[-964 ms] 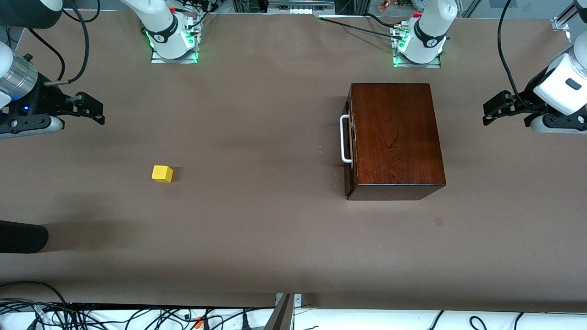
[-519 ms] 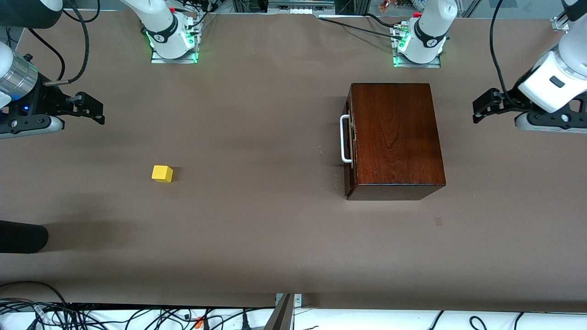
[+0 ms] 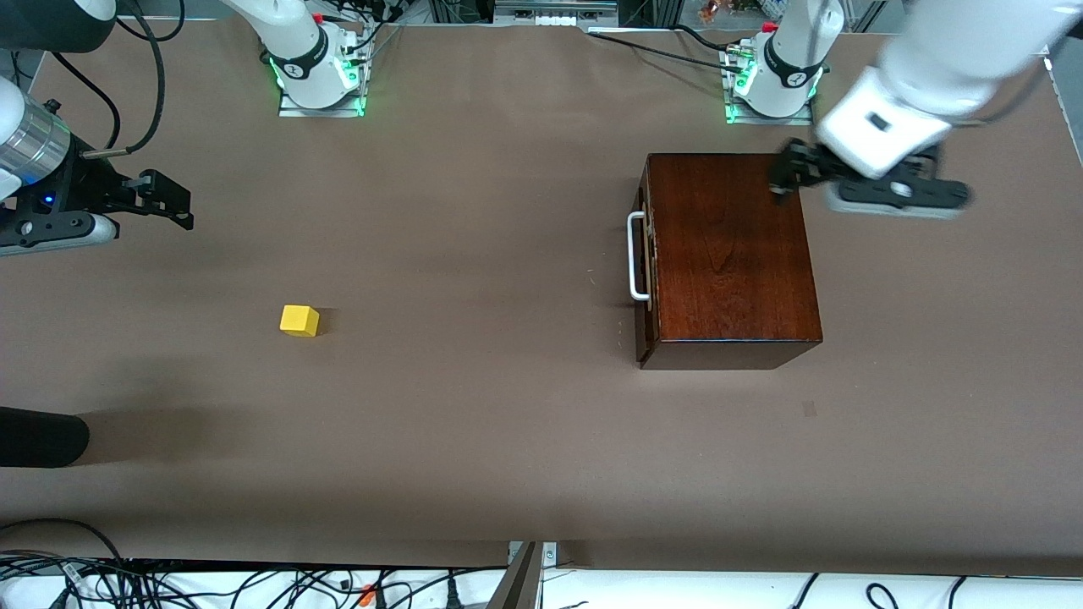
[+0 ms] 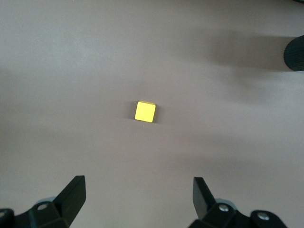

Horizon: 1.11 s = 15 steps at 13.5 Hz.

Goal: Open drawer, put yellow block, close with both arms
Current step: 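Move the left gripper to the white drawer handle of the box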

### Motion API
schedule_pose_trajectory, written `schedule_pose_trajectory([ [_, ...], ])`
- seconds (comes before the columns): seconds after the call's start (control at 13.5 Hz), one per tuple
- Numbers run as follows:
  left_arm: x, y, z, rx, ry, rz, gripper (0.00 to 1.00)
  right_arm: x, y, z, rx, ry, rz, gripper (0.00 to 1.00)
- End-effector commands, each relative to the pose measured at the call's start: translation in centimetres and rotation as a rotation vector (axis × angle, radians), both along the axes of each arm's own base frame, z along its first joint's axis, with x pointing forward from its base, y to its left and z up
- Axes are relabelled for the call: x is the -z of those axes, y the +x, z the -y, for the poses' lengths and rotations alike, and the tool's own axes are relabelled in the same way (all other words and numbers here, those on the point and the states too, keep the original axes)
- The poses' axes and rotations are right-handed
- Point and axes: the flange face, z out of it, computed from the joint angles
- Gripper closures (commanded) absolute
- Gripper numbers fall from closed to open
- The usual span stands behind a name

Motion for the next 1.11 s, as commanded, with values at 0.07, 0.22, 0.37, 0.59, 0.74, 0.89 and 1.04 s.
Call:
schedule_pose_trajectory([
  [0.07,1.8,-1.7,8.3,-0.095,-0.006,-0.024,0.0,-0.6,0.0,-0.2,-0.003,0.016,-0.003,0.0],
  [0.22,3.3,-3.3,13.4,-0.08,0.029,-0.024,0.0,-0.6,0.0,-0.2,-0.003,0.016,-0.003,0.0],
  [0.37,5.1,-5.0,18.5,-0.085,0.077,-0.007,0.0,-0.6,0.0,-0.2,-0.003,0.016,-0.003,0.0],
  [0.59,8.7,-5.1,21.9,-0.084,0.127,-0.001,0.0,-0.6,0.0,-0.2,-0.003,0.016,-0.003,0.0],
  [0.74,11.0,-4.2,22.6,-0.055,0.145,0.014,0.0,-0.7,0.0,-0.2,-0.003,0.016,0.0,0.0],
  [0.89,13.0,-4.3,24.1,-0.02,0.151,0.035,0.0,-0.6,0.0,-0.2,-0.003,0.016,-0.002,0.0],
  [1.04,15.6,-4.1,25.0,0.003,0.17,0.032,0.0,-0.5,0.0,-0.1,-0.002,0.015,-0.003,0.0],
])
